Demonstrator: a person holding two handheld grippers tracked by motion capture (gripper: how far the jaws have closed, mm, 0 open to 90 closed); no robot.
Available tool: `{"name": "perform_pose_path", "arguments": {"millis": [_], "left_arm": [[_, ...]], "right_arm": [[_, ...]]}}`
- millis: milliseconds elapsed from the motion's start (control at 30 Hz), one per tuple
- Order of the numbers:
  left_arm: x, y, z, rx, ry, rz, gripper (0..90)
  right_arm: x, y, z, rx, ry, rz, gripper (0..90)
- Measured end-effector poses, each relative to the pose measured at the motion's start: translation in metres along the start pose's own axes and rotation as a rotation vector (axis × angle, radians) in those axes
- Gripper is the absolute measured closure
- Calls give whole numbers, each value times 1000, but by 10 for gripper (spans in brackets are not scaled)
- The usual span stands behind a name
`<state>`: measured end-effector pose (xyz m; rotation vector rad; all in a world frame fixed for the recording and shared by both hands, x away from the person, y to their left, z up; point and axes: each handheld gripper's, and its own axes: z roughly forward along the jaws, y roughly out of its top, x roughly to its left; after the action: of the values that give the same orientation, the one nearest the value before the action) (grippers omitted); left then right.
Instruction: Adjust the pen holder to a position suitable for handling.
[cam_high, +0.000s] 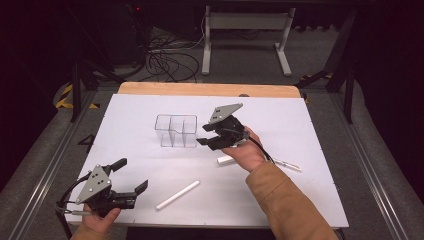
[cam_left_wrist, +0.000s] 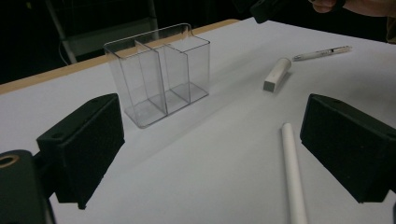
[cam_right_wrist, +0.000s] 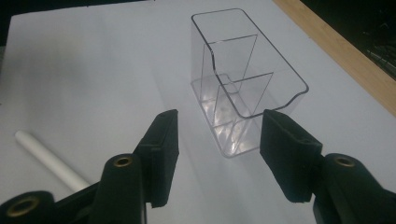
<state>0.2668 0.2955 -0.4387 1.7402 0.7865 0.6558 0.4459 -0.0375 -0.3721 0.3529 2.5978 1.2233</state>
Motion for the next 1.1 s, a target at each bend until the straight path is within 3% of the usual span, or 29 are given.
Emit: {"name": "perform_pose_path", "arguments": {"millis": [300, 733, 1100], "left_arm": [[1, 0, 1, 4, -3, 8, 70], [1, -1, 1, 7, -3, 10, 70], [2, -1, 1, 9, -4, 9, 70]], "right_arm": [[-3, 8, 23, 29, -4, -42, 535], [-11, 13, 51, 79, -10, -40, 546], [-7, 16, 67, 134, -1, -65, 568]]}}
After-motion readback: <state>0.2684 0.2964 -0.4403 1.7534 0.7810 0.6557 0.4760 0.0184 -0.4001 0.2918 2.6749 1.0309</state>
